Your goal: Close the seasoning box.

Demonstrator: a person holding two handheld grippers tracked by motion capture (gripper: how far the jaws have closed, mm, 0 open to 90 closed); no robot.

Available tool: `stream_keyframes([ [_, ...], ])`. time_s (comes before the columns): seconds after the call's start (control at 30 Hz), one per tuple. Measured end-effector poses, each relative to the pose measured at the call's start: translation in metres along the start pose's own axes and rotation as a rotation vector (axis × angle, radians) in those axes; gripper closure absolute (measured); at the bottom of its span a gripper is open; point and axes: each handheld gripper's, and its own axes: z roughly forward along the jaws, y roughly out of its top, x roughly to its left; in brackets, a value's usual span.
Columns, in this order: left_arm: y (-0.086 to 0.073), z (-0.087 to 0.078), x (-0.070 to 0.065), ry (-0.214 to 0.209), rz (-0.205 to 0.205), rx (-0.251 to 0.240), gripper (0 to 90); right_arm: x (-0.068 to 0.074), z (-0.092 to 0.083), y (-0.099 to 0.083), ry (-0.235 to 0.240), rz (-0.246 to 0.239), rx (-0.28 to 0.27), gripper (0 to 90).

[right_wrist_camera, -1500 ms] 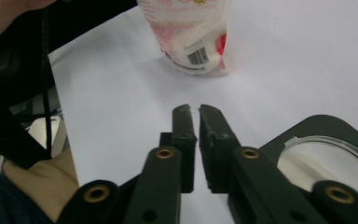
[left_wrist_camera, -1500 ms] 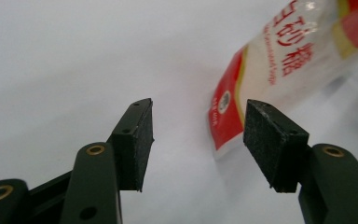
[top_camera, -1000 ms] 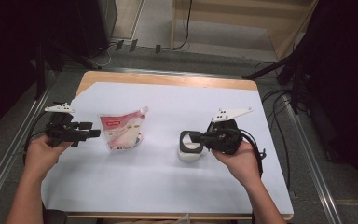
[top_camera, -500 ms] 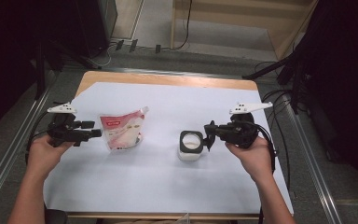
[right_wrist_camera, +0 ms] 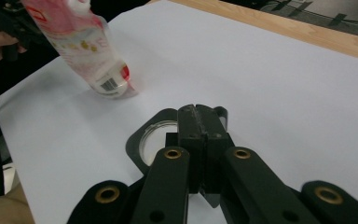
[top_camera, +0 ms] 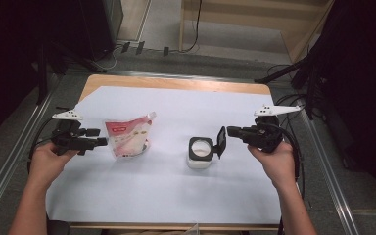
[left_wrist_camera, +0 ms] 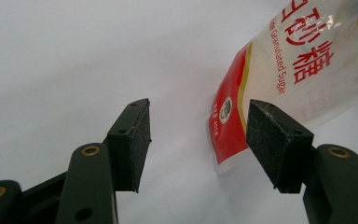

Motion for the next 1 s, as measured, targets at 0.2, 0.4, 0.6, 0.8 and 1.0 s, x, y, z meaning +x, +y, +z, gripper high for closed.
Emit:
stream_keyframes([
  [0.2, 0.0, 0.001, -0.002, 0.002, -0.007, -0.013, 41.0, -0.009, 0.005, -0.009, -0.017, 0.035, 0.014, 89.9],
  [0.4, -0.001, 0.001, 0.0, -0.003, -0.006, -0.009, 40.8, -0.015, 0.017, -0.016, -0.018, 0.057, 0.042, 89.9],
  [0.6, -0.001, 0.003, 0.0, -0.002, -0.01, -0.002, 40.2, -0.014, 0.028, -0.02, -0.019, 0.05, 0.064, 89.9],
  [0.8, 0.0, 0.003, 0.0, -0.005, -0.009, 0.006, 39.9, -0.013, 0.03, -0.022, -0.017, 0.059, 0.062, 89.9],
  [1.0, 0.0, 0.004, 0.001, 0.0, -0.016, 0.005, 39.5, -0.009, 0.033, -0.022, -0.007, 0.049, 0.07, 90.0],
])
